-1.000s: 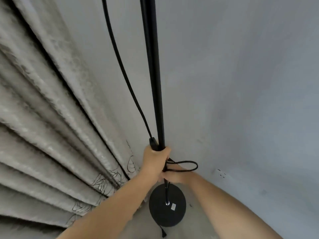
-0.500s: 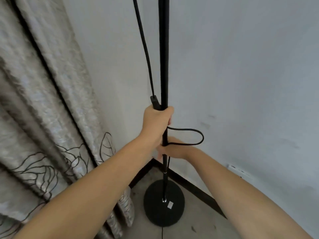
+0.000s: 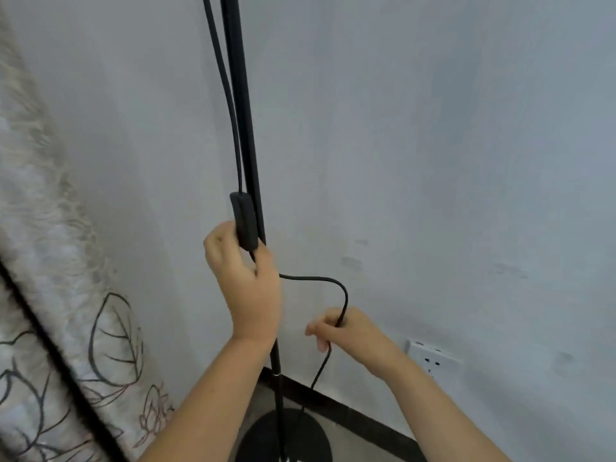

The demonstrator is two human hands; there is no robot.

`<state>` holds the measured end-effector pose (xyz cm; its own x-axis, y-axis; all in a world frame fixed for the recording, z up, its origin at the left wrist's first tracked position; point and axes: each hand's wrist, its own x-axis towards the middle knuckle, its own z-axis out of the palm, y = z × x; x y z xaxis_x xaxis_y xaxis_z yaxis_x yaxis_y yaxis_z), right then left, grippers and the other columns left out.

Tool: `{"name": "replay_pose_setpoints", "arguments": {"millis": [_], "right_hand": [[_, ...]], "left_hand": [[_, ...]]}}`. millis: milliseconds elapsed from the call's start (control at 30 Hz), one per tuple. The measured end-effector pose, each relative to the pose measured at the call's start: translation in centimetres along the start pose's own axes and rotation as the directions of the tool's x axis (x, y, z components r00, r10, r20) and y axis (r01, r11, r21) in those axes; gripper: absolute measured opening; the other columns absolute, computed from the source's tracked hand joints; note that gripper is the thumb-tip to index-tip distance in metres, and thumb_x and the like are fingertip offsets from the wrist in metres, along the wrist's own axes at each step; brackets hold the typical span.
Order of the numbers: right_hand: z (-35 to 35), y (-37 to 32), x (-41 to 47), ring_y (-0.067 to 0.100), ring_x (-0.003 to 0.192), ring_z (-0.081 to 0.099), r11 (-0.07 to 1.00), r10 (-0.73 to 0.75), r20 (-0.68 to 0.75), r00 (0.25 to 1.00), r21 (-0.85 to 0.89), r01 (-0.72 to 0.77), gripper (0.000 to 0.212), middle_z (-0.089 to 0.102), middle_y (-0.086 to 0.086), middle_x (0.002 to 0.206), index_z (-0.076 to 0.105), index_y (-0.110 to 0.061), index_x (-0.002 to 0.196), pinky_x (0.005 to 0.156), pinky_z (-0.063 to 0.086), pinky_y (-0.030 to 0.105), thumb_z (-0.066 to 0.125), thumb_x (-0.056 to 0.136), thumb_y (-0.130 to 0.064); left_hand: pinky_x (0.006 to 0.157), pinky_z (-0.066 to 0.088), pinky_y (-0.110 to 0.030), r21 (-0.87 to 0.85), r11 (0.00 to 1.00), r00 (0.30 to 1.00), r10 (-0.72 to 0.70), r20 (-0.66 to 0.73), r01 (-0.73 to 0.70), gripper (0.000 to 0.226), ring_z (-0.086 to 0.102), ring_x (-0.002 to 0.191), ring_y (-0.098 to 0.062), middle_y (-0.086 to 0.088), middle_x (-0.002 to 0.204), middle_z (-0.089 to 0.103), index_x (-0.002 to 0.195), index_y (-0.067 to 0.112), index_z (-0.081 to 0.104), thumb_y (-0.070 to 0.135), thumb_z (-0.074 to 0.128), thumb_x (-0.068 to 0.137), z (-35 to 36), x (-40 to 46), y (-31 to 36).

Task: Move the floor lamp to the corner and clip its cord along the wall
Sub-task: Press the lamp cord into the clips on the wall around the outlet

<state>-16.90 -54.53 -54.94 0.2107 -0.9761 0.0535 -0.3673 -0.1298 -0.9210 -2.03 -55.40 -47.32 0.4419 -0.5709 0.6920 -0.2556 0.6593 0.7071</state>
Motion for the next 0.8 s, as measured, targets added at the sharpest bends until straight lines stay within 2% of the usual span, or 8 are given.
{"name": "replay_pose_setpoints", "arguments": {"millis": [100, 200, 267, 367, 467, 567, 667, 800], "right_hand": [[-4.2, 1.3, -1.9, 0.01, 0.05, 0.049, 0.965, 0.083, 0.023, 0.996, 0.247, -0.086, 0.028, 0.049, -0.006, 0.048, 0.072, -0.02, 0.06, 0.057, 0.046, 0.019, 0.065, 0.086, -0.01], [-7.4, 3.0, -3.3, 0.011, 0.052, 0.035, 0.871, 0.13, -0.04, 0.991, 0.481, -0.095, 0.018, 0.041, -0.004, 0.054, 0.069, -0.014, 0.064, 0.052, 0.035, 0.019, 0.061, 0.08, -0.017], [-8.2, 4.1, -3.9, 0.009, 0.05, 0.031, 0.832, 0.182, -0.079, 0.98, 0.544, -0.11, 0.018, 0.037, -0.005, 0.054, 0.068, -0.007, 0.076, 0.045, 0.028, 0.017, 0.059, 0.08, -0.022], [-8.6, 3.7, -3.4, 0.006, 0.043, 0.022, 0.903, 0.247, -0.256, 0.934, 0.41, -0.127, 0.021, 0.027, -0.01, 0.052, 0.073, -0.01, 0.088, 0.038, 0.018, 0.015, 0.059, 0.089, -0.026], [-8.6, 1.5, -1.4, 0.005, 0.036, 0.023, 0.987, 0.161, -0.45, 0.878, 0.062, -0.149, 0.024, 0.029, -0.013, 0.04, 0.076, -0.022, 0.081, 0.036, 0.019, 0.013, 0.056, 0.093, -0.029], [-8.1, 0.2, 0.8, 0.004, 0.033, 0.034, 0.955, 0.037, -0.509, 0.86, -0.235, -0.18, 0.027, 0.037, -0.009, 0.037, 0.076, -0.022, 0.074, 0.038, 0.028, 0.014, 0.056, 0.092, -0.028], [-8.3, -0.7, 3.0, 0.005, 0.037, 0.039, 0.9, -0.001, -0.55, 0.835, -0.365, -0.239, 0.027, 0.044, -0.007, 0.044, 0.076, -0.014, 0.076, 0.041, 0.031, 0.014, 0.056, 0.091, -0.025], [-8.1, -0.7, 4.9, 0.019, 0.049, 0.041, 0.831, -0.093, -0.624, 0.776, -0.477, -0.284, 0.038, 0.055, 0.013, 0.054, 0.063, 0.003, 0.065, 0.052, 0.036, 0.033, 0.056, 0.091, -0.024]], "left_hand": [[0.057, 0.04, -0.021, -0.166, 0.973, 0.987, -0.158, 0.037, 0.162, 0.016, 0.045, 0.062, -0.008, 0.013, 0.07, 0.049, 0.078, 0.03, 0.051, 0.018, 0.048, 0.088, 0.7, -1.8, -0.3], [0.046, 0.038, -0.028, -0.206, 0.85, 0.864, -0.432, 0.257, 0.486, 0.024, 0.043, 0.05, -0.013, 0.006, 0.052, 0.048, 0.072, 0.023, 0.057, 0.01, 0.047, 0.089, 2.1, -3.1, -1.0], [0.04, 0.04, -0.024, -0.144, 0.828, 0.804, -0.462, 0.374, 0.542, 0.024, 0.046, 0.042, -0.012, 0.006, 0.044, 0.051, 0.073, 0.017, 0.061, 0.008, 0.046, 0.089, 3.0, -3.2, -1.7], [0.043, 0.048, -0.024, -0.112, 0.808, 0.745, -0.467, 0.475, 0.578, 0.025, 0.052, 0.043, -0.009, 0.006, 0.05, 0.057, 0.075, 0.015, 0.064, 0.009, 0.045, 0.09, 4.8, -3.5, -2.7], [0.042, 0.049, -0.025, -0.139, 0.727, 0.69, -0.547, 0.474, 0.672, 0.024, 0.052, 0.046, -0.01, -0.002, 0.061, 0.054, 0.075, 0.012, 0.065, 0.006, 0.046, 0.089, 7.5, -3.6, -3.9], [0.043, 0.048, -0.025, -0.111, 0.703, 0.652, -0.573, 0.497, 0.702, 0.016, 0.051, 0.046, -0.011, -0.004, 0.062, 0.052, 0.077, 0.007, 0.064, 0.006, 0.051, 0.086, 9.8, -3.3, -5.3], [0.045, 0.049, -0.026, -0.03, 0.749, 0.642, -0.546, 0.539, 0.662, 0.014, 0.052, 0.049, -0.014, -0.006, 0.063, 0.057, 0.075, 0.005, 0.064, 0.01, 0.055, 0.085, 11.3, -3.2, -6.8], [0.045, 0.05, -0.024, 0.003, 0.768, 0.641, -0.537, 0.548, 0.641, 0.016, 0.058, 0.046, -0.012, -0.006, 0.066, 0.064, 0.076, 0.007, 0.065, 0.013, 0.055, 0.088, 12.1, -3.2, -8.3]]}}
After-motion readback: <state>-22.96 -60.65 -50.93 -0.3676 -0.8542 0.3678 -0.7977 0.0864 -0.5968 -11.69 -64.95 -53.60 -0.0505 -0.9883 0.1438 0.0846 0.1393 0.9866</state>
